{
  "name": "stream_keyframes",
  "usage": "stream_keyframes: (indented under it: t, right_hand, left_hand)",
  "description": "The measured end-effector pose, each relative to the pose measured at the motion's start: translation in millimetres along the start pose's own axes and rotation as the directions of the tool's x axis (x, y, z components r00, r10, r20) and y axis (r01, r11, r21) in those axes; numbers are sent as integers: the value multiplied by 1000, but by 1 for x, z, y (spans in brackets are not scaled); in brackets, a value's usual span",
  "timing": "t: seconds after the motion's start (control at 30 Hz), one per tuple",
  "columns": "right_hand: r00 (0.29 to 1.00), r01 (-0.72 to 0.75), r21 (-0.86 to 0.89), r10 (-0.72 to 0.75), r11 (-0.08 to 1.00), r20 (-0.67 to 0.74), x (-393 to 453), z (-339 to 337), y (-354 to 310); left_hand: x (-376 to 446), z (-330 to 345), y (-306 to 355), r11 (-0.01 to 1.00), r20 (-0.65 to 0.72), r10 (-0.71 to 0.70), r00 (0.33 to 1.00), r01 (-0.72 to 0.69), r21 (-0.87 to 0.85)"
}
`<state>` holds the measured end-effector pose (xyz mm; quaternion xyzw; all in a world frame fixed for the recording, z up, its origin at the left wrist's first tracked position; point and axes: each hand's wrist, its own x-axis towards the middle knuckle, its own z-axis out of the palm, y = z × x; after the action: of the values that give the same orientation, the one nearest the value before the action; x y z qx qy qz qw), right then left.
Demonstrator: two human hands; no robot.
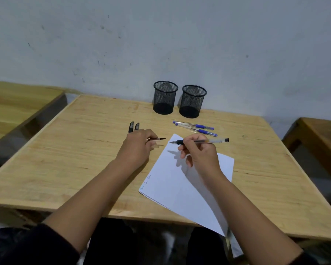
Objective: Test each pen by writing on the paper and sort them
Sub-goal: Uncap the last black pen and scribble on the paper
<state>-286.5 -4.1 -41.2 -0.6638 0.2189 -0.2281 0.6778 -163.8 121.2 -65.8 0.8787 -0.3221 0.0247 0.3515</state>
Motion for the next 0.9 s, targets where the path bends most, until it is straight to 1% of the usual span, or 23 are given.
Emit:
stream_keyframes:
  t: [0.1, 0.33, 0.43, 0.5, 0.6, 0.7, 0.77, 0.9]
  right_hand:
    - [998, 55, -2, -55, 998, 23, 2, 4, -5]
    - [995, 94, 10, -94, 996, 43, 3, 9, -8]
    - [994, 75, 0, -75, 997, 78, 3, 8, -10]
    - [990, 82, 40, -86, 996, 113, 2, 7, -12]
    - [981, 119, 86, -130, 989, 142, 1, 7, -14]
    - [975, 152, 63, -160, 986, 154, -4, 8, -10]
    - [974, 139, 29, -142, 990, 177, -5, 8, -10]
    - [973, 89, 4, -87, 996, 212, 2, 9, -18]
  left_hand:
    - [-8, -10, 12, 995, -54, -20, 998, 15, -97]
    - [-20, -23, 26, 984, -78, 30, 996, -43, -171]
    - [-24, -25, 33, 977, -86, 80, 993, -95, -192]
    - [-27, -25, 37, 972, -137, 91, 986, -118, -202]
    - [-31, -23, 42, 973, -227, 114, 967, -155, -172]
    - [-37, -22, 40, 969, -227, 133, 965, -174, -173]
    - [-43, -21, 37, 965, -190, 104, 976, -145, -217]
    - [-44, -21, 36, 945, -104, -31, 994, -5, -326]
